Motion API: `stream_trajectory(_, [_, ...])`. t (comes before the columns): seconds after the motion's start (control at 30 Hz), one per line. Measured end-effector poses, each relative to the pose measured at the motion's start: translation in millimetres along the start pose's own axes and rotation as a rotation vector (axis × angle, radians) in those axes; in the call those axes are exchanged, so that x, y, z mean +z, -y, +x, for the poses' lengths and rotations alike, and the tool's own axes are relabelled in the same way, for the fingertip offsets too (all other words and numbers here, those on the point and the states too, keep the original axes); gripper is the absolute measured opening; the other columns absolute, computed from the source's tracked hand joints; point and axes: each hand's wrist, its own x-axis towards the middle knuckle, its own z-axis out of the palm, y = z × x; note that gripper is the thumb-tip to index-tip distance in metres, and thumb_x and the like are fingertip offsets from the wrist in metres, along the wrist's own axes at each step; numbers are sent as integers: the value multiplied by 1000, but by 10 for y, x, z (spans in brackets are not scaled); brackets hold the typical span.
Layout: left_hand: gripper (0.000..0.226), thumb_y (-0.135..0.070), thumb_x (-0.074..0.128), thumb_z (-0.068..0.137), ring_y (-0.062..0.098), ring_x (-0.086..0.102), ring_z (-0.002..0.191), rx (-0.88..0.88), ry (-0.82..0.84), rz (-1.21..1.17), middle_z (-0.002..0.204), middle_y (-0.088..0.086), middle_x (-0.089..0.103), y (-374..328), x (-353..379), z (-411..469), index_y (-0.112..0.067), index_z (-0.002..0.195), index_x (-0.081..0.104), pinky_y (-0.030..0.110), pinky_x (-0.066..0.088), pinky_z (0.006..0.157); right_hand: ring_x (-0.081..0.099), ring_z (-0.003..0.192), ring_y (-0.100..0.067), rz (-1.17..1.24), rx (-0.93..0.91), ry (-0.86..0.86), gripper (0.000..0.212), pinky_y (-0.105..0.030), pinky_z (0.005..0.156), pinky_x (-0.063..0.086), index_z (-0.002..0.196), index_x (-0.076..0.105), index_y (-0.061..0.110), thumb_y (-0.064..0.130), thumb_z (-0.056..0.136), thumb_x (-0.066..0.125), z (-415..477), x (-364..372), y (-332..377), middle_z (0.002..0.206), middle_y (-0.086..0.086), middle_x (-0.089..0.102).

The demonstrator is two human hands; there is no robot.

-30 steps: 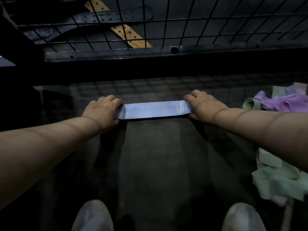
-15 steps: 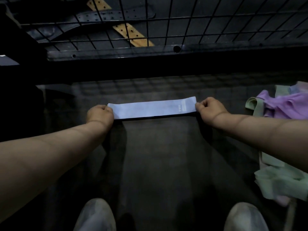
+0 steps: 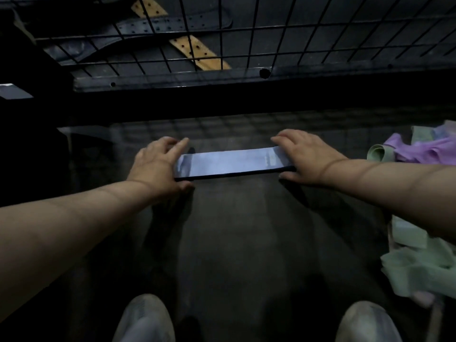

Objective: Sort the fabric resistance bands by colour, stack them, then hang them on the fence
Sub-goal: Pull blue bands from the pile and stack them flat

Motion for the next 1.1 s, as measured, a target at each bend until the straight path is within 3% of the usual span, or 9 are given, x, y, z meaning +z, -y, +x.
stream_trajectory(0.1, [99,-50,77,74,27,33,138,87,85,155,152,4,33,18,-24,73,-27,154,25,39,28,112,37,136,-29,-55,-24,67,90,-38,113,31,152,27,14,45,80,74,62,0,42,150,-8,34])
stream_trajectory(0.3, [72,-39,75,80,32,46,123,86,85,99,135,8,46,-12,-56,125,-24,143,46,42,40,102,43,124,-31,3,4,87,65,-41,103,39,143,36,11,27,89,67,82,39,75,139,-11,40])
stream_trajectory(0.47, [76,-45,73,79,30,46,124,104,111,153,136,6,45,2,-53,142,-25,145,41,41,40,101,40,128,-31,-10,-1,109,74,-42,106,38,147,31,10,31,87,70,90,39,58,142,-12,37])
stream_trajectory(0.73, [67,-44,65,87,31,47,123,155,76,186,138,8,45,29,-27,131,-20,145,42,41,36,101,40,125,-33,4,-10,101,62,-45,105,39,144,34,7,23,92,62,113,60,63,140,-14,38])
stream_trajectory(0.93, [69,-46,65,84,30,48,123,176,57,225,136,8,47,51,-24,113,-20,143,42,40,36,101,39,130,-34,-41,-21,127,73,-43,108,37,148,30,7,32,89,67,134,29,55,145,-15,35])
stream_trajectory(1.1, [65,-51,61,86,30,51,119,211,37,315,132,8,50,45,-24,128,-18,139,45,41,35,98,37,129,-37,-68,-28,146,65,-45,108,37,146,31,4,25,93,60,169,34,59,145,-19,32])
